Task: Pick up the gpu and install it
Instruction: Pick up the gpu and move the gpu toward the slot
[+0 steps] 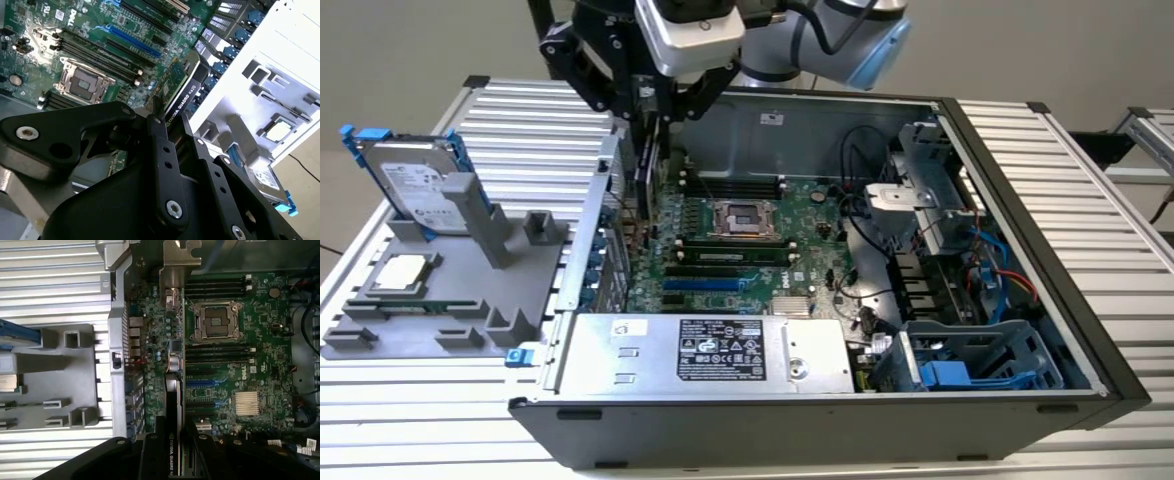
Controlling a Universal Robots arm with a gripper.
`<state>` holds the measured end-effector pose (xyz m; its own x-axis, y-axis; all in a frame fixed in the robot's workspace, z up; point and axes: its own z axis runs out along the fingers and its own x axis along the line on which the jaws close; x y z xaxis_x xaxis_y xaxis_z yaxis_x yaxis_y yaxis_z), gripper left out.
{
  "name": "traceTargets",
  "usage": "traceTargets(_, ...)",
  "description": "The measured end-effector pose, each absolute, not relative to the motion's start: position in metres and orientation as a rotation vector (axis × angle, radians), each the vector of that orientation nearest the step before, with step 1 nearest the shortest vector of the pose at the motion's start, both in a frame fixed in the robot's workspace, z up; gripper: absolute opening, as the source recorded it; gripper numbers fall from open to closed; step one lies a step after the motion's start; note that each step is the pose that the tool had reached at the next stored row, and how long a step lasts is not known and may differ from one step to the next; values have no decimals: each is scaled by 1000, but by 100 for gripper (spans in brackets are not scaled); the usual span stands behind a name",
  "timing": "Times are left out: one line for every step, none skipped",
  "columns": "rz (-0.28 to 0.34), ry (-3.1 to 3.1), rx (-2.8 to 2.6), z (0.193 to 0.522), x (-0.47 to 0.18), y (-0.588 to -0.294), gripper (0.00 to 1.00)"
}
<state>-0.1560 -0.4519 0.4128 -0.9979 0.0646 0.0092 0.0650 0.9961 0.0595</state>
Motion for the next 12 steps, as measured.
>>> traceTargets(-94, -3131, -102, 413, -155, -452, 0)
traceTargets(-94, -3131, -102, 413, -155, -452, 0)
traceTargets(-94, -3131, -102, 413, -154, -452, 0)
traceTargets(-94, -3131, -102, 413, -153, -452, 0)
traceTargets(-94, -3131, -102, 413, -152, -452, 0)
traceTargets(-94, -3131, -102, 413, -152, -452, 0)
traceTargets(-94, -3131, -102, 413, -151, -452, 0)
traceTargets(-94, -3131, -102, 413, -150, -452, 0)
traceTargets(-94, -3131, -102, 413, -150, -452, 0)
traceTargets(-94, -3131, -102, 413, -149, -452, 0)
traceTargets(-94, -3131, -102, 413, -148, -452, 0)
traceTargets(-94, -3131, -102, 413, -148, -452, 0)
